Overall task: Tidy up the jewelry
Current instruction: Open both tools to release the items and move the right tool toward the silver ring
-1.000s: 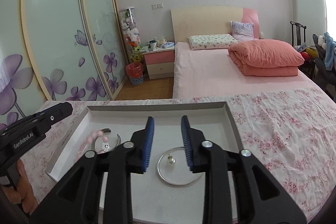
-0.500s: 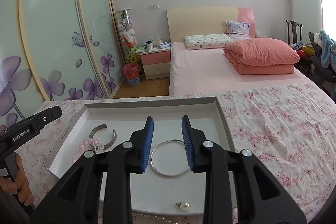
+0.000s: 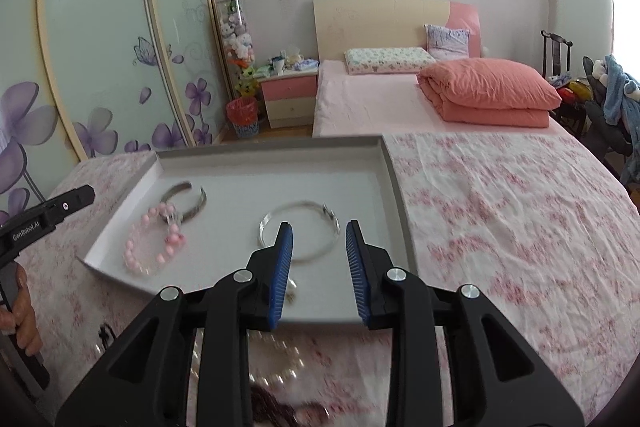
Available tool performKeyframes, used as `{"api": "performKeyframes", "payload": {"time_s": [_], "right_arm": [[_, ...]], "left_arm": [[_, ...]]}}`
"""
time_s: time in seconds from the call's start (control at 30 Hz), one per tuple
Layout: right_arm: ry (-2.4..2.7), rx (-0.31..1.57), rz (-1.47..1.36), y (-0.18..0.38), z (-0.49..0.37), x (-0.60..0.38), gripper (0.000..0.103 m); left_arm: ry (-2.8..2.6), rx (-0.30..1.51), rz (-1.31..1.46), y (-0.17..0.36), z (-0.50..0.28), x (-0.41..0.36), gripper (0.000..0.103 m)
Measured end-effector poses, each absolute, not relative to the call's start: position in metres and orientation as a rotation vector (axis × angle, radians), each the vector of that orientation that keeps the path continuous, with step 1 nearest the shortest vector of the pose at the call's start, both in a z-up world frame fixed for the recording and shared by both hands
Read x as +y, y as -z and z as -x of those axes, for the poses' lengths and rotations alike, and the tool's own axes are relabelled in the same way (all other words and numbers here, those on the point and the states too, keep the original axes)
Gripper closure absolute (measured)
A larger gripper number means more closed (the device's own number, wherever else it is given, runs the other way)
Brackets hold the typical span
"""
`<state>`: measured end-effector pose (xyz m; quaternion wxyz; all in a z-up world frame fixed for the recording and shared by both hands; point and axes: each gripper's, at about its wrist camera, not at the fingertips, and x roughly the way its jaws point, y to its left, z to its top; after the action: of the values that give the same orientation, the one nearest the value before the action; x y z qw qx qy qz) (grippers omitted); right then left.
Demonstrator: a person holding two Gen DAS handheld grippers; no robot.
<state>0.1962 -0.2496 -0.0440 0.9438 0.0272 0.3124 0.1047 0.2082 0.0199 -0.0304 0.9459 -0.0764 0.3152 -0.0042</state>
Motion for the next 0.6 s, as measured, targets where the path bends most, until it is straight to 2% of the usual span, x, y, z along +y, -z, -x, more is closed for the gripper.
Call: {"api": "performKeyframes", "payload": {"time_s": [0.23,0.6], "right_arm": [[-0.258,0.755,0.007,0.069,-0.166,-0.265,0.074],[-0.342,0.842,0.059,0.083,-0.127,-0.266,0.074]], "left_arm": [[-0.019,0.677,0.142,0.045,-0.184,0.031,0.057],[-0.031,0.699,0.146,0.055,-0.167,0.035,0.057]]}}
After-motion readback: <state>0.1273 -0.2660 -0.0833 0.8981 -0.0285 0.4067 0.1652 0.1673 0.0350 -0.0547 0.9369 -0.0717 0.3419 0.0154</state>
